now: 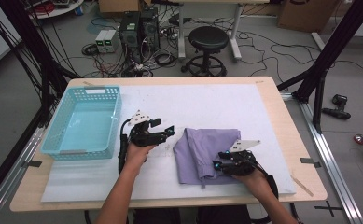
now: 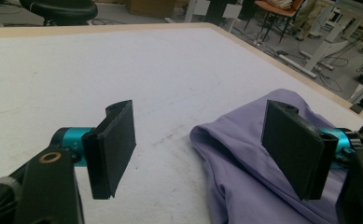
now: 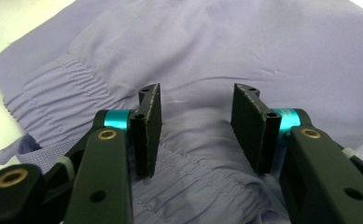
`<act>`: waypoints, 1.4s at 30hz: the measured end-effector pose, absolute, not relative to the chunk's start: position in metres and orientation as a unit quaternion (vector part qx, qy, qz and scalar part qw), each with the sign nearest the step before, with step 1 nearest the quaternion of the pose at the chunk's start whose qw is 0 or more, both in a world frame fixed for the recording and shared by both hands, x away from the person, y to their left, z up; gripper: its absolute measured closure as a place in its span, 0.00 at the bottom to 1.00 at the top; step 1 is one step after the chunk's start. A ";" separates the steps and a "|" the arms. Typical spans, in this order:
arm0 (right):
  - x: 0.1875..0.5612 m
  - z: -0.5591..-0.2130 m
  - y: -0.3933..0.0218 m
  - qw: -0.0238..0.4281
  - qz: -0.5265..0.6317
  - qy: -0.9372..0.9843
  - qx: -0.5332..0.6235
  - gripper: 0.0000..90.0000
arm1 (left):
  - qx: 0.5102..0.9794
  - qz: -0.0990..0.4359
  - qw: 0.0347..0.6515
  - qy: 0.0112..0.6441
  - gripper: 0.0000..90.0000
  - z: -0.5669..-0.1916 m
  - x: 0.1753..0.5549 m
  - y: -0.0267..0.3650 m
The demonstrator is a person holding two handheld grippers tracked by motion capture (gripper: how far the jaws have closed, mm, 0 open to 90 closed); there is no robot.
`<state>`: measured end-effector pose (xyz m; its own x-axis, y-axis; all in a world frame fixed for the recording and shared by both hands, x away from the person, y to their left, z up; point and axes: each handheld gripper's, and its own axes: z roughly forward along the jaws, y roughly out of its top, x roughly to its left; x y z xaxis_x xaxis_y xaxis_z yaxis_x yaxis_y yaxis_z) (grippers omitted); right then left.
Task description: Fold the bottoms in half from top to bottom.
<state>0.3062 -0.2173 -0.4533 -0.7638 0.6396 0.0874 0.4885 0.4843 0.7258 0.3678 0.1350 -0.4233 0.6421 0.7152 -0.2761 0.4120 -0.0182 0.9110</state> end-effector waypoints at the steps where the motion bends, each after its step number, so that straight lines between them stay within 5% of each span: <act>1: 0.303 -0.453 -0.217 0.099 0.385 0.858 0.326 0.59 | 0.701 0.133 0.573 0.402 0.29 -0.423 0.367 0.135; 10: 0.294 -0.446 -0.221 0.088 0.395 0.856 0.321 0.59 | 0.702 0.133 0.571 0.404 0.29 -0.423 0.365 0.135; 17: 0.301 -0.441 -0.226 0.141 0.386 0.845 0.341 0.75 | 0.697 0.138 0.573 0.410 0.26 -0.422 0.364 0.135; 28: 0.293 -0.446 -0.231 0.109 0.376 0.861 0.325 0.76 | 0.694 0.136 0.576 0.409 0.26 -0.420 0.362 0.138; 32: 0.305 -0.432 -0.243 0.140 0.411 0.830 0.350 0.79 | 0.694 0.138 0.577 0.407 0.27 -0.420 0.362 0.138; 36: 0.336 -0.428 -0.261 0.182 0.394 0.803 0.409 0.88 | 0.700 0.124 0.586 0.389 0.50 -0.421 0.364 0.134; 42: 0.364 -0.447 -0.263 0.155 0.347 0.818 0.432 0.90 | 0.727 0.112 0.577 0.354 0.80 -0.424 0.371 0.119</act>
<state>0.3642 -0.2633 -0.4471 -0.5783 0.8146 0.0457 0.5992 0.3860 0.7014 0.3709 0.1185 -0.4242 0.7236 0.6448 -0.2464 0.3858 -0.0819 0.9189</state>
